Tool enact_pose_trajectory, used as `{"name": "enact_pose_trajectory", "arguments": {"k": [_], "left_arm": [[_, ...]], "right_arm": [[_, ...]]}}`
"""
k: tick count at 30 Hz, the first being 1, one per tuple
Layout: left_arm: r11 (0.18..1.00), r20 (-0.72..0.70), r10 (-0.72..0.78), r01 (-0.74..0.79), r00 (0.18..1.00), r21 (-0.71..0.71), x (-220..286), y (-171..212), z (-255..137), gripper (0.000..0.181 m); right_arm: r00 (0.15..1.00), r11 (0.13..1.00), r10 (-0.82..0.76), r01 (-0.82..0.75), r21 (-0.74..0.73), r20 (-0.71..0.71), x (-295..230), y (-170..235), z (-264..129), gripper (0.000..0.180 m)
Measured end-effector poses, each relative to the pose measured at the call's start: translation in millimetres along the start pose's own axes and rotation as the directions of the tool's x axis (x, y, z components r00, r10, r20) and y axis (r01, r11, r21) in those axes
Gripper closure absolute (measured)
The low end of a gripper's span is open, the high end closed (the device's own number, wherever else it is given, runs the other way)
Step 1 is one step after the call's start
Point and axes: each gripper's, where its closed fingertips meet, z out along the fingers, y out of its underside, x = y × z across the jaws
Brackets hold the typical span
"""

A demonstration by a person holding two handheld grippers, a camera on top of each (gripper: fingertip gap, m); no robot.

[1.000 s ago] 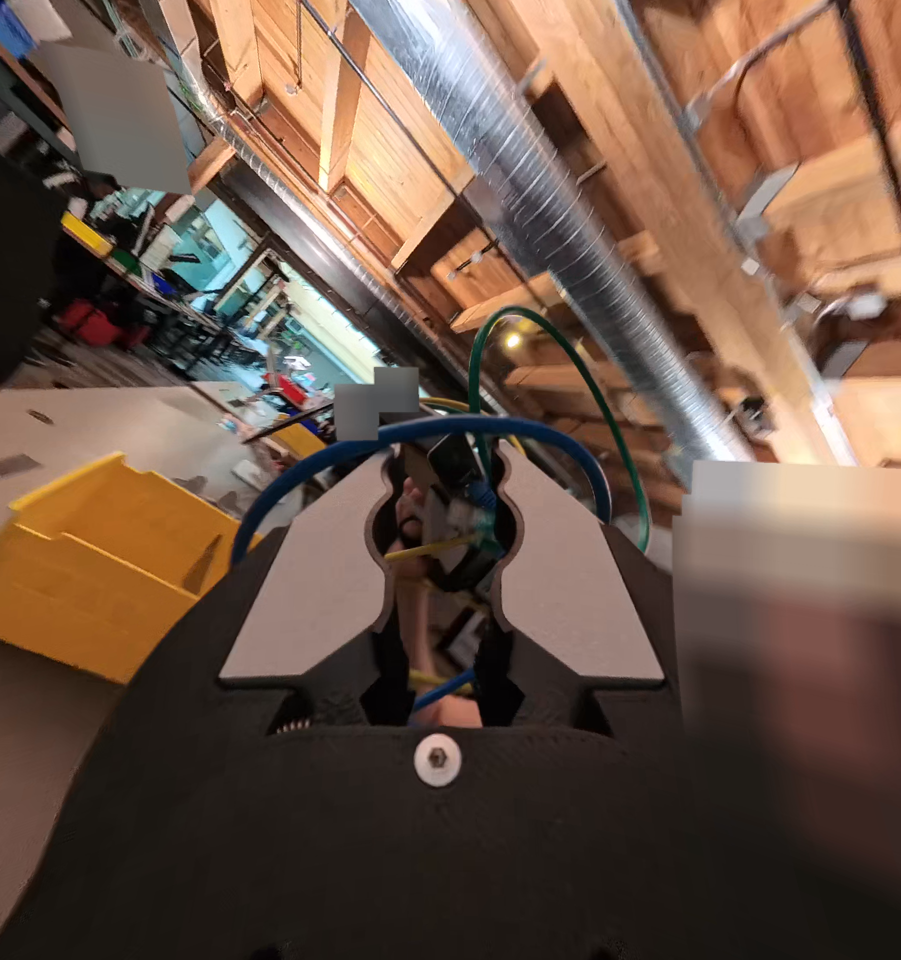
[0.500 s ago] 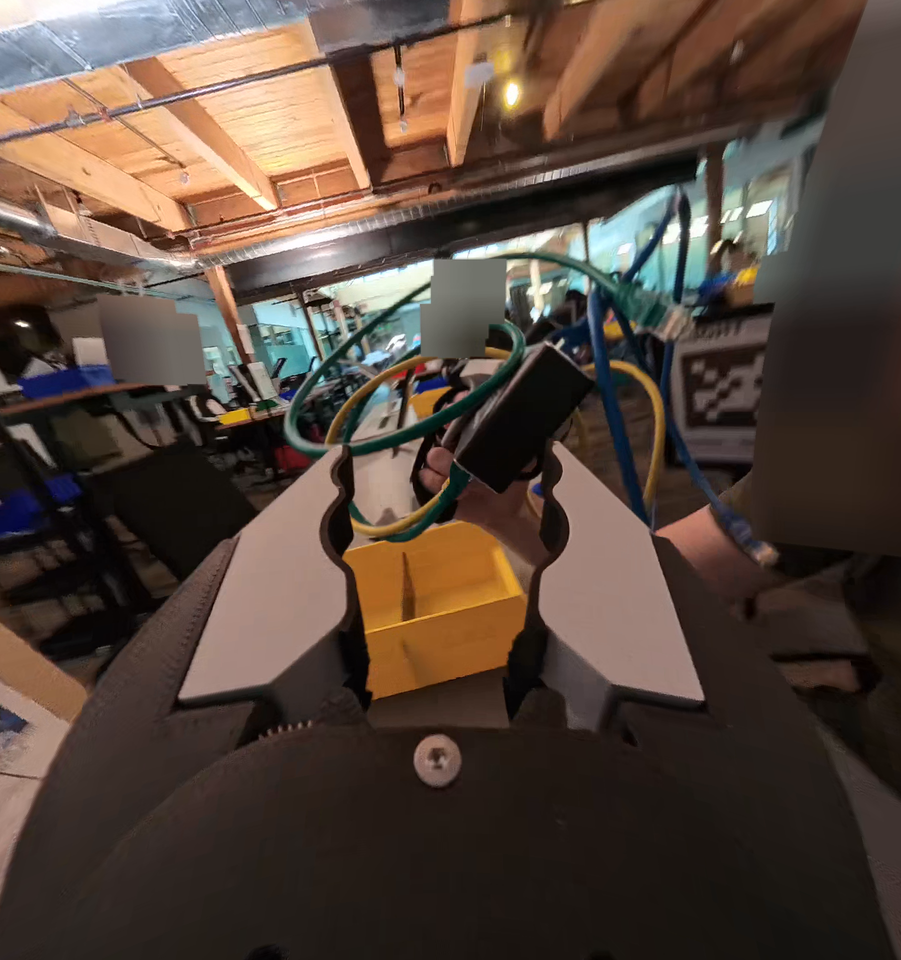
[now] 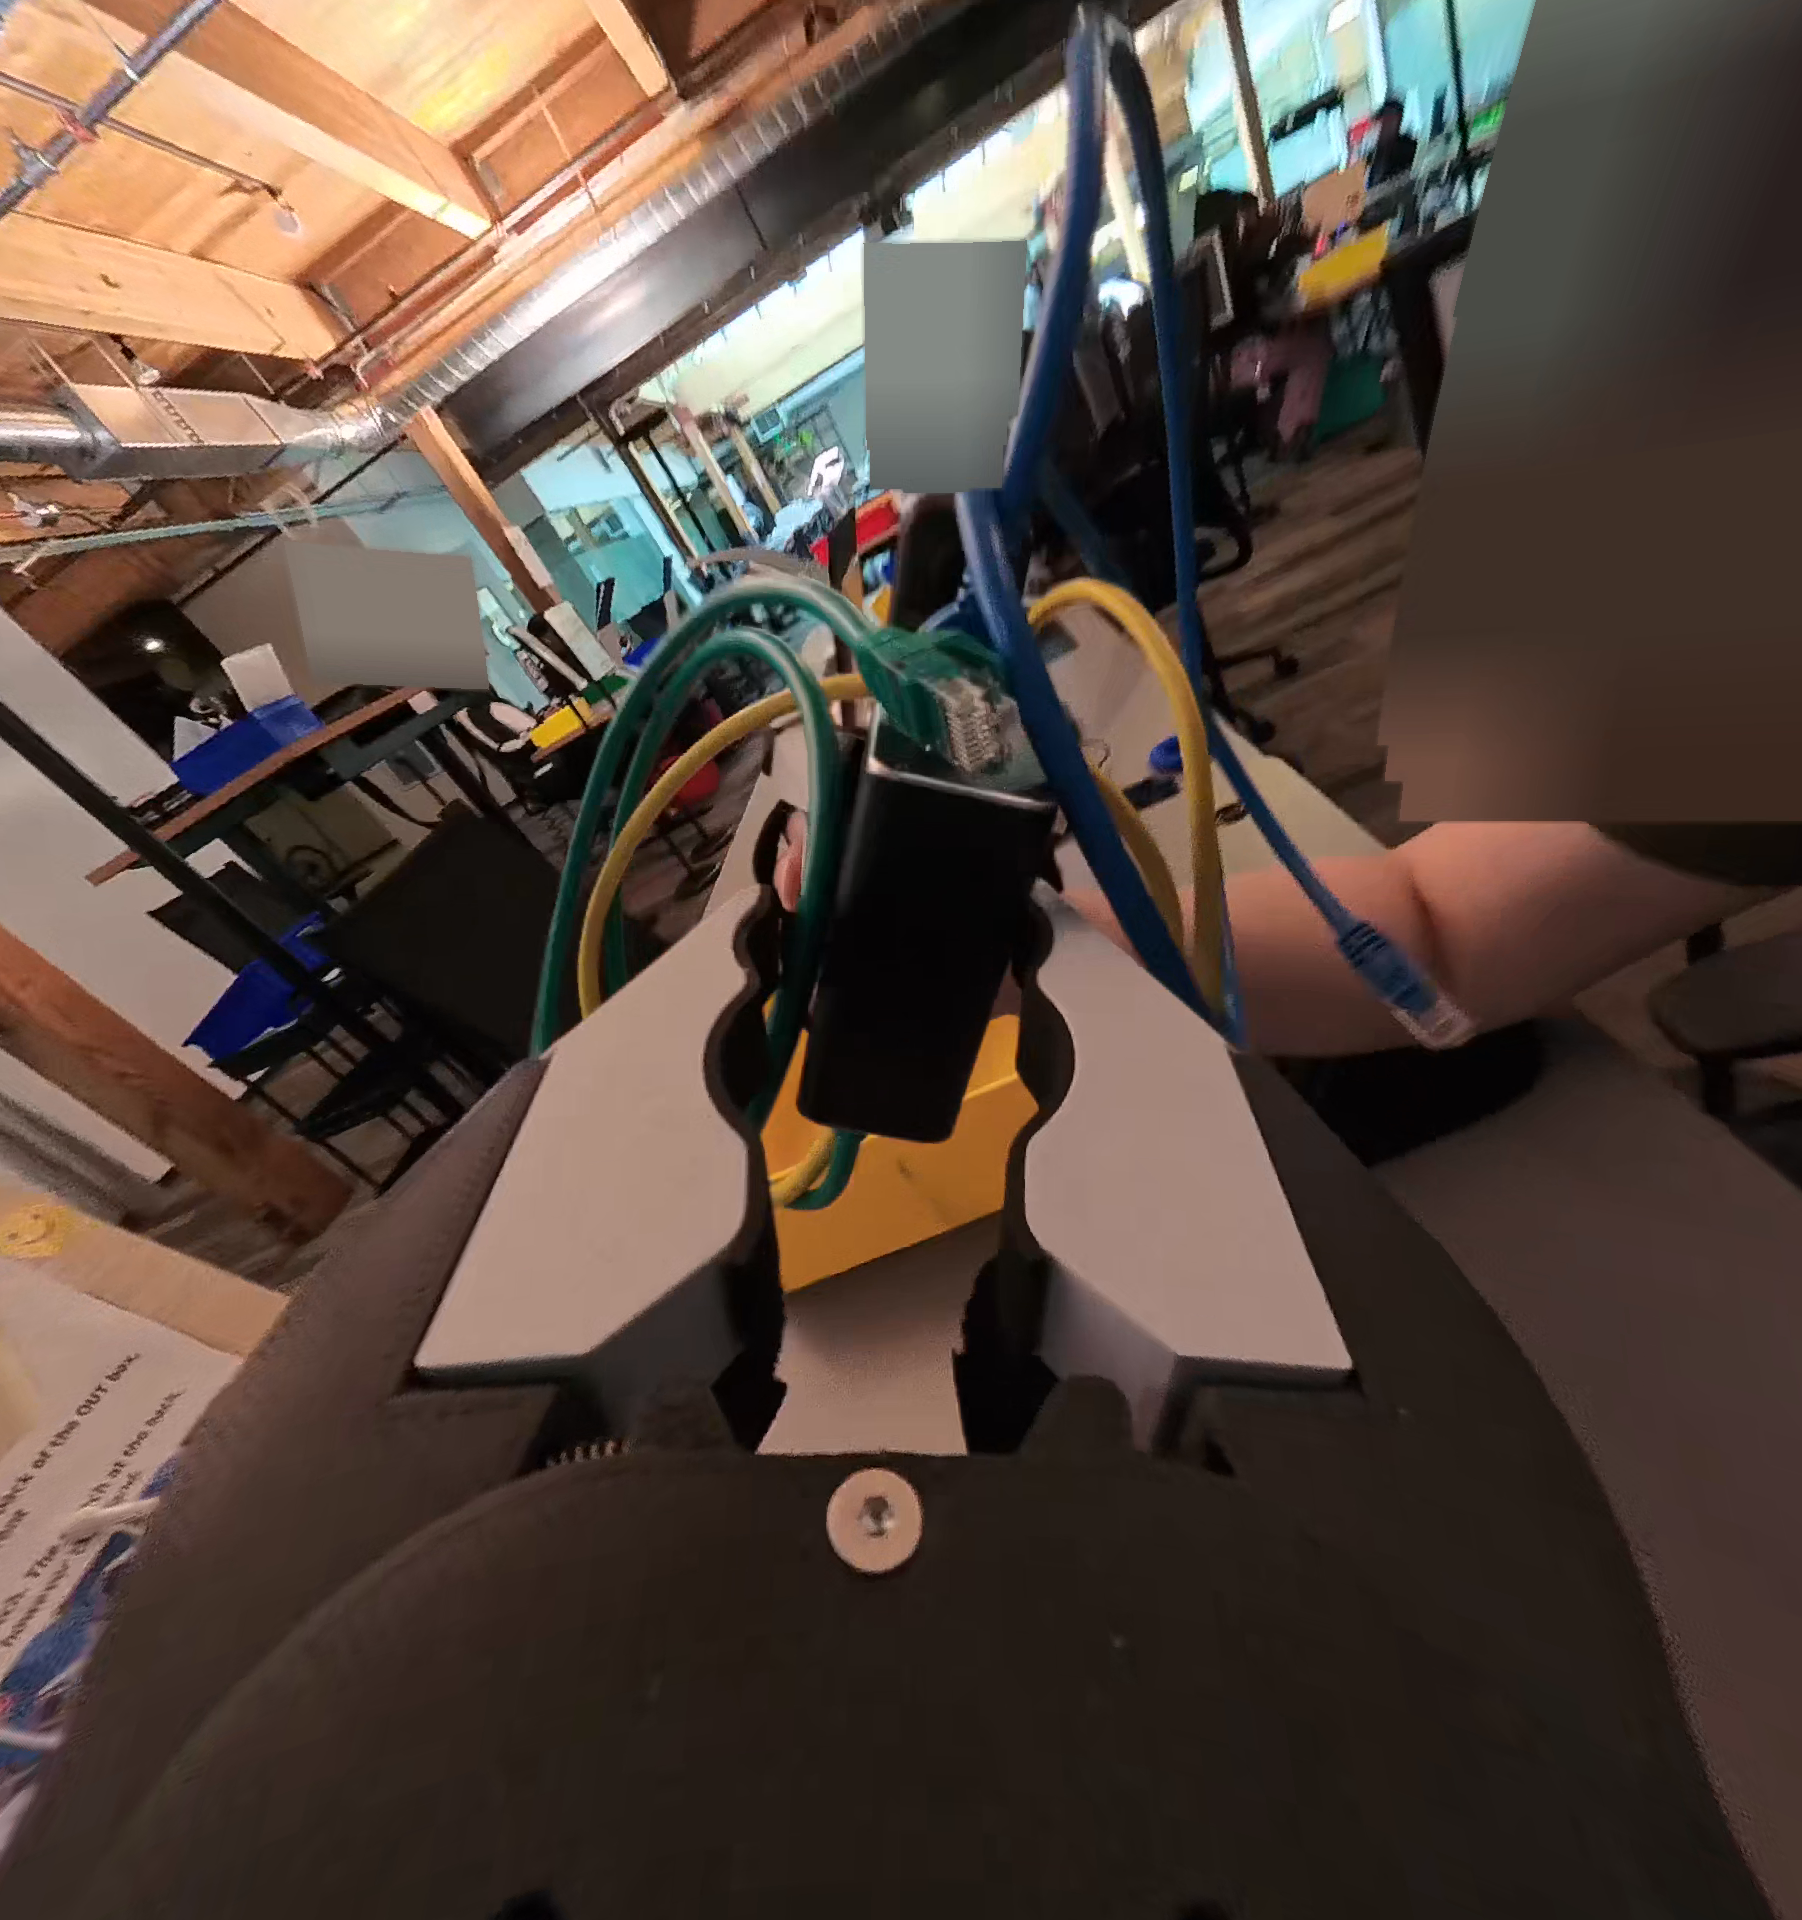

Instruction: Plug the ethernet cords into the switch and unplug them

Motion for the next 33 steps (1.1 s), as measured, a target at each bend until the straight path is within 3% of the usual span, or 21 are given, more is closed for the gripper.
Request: {"name": "enact_pose_trajectory", "arguments": {"k": [1, 6, 11, 13, 16, 18, 20, 24, 27, 29, 31, 33], "left_arm": [[0.999, 0.006, 0.031, -0.031, 1.000, -0.026, 1, 4, 3, 0.139], [0.980, 0.085, 0.180, -0.171, 0.980, -0.106, -1, 11, 11, 0.142], [0.944, 0.098, 0.222, -0.189, 0.970, -0.271, -6, 33, 18, 0.144], [0.923, 0.141, 0.276, -0.221, 0.951, -0.315, -14, 36, 16, 0.144], [0.903, 0.186, 0.350, -0.277, 0.918, -0.328, -21, 30, 10, 0.145], [0.910, 0.225, 0.357, -0.284, 0.906, -0.302, -24, 20, 2, 0.143], [0.903, 0.255, 0.391, -0.316, 0.884, -0.290, -25, 10, -5, 0.144], [0.794, 0.273, 0.554, -0.401, 0.787, -0.456, -32, 16, -14, 0.145], [0.678, 0.234, 0.655, -0.422, 0.719, -0.602, -41, 35, -17, 0.145], [0.628, 0.184, 0.674, -0.424, 0.715, -0.653, -43, 51, -14, 0.144], [0.593, 0.144, 0.685, -0.432, 0.714, -0.680, -46, 65, -9, 0.144], [0.554, 0.103, 0.692, -0.434, 0.714, -0.711, -48, 79, -3, 0.144]], "right_arm": [[1.000, 1.000, 0.019, -0.019, 0.007, 0.009, -1, 2, 1, 0.149], [0.995, 0.993, 0.094, -0.096, 0.068, 0.033, -2, 9, 1, 0.149], [0.997, 0.997, 0.076, -0.077, 0.030, 0.034, -2, 23, 1, 0.149], [0.998, 0.998, 0.055, -0.055, -0.023, 0.005, 5, 27, -2, 0.145], [0.993, 0.972, -0.083, 0.063, -0.227, -0.079, 26, 36, -19, 0.125], [0.979, 0.916, -0.156, 0.093, -0.391, -0.131, 44, 49, -40, 0.124], [0.927, 0.802, -0.279, 0.080, -0.592, -0.252, 79, 68, -77, 0.128], [0.733, 0.570, -0.500, -0.120, -0.813, -0.460, 140, 78, -177, 0.132], [0.665, 0.663, -0.488, -0.140, -0.736, -0.566, 148, 45, -191, 0.140], [0.638, 0.746, -0.456, -0.106, -0.657, -0.621, 146, 13, -181, 0.143], [0.722, 0.810, -0.372, -0.055, -0.584, -0.584, 126, -11, -148, 0.142], [0.885, 0.821, -0.271, 0.009, -0.570, -0.377, 79, -16, -100, 0.143]]}}
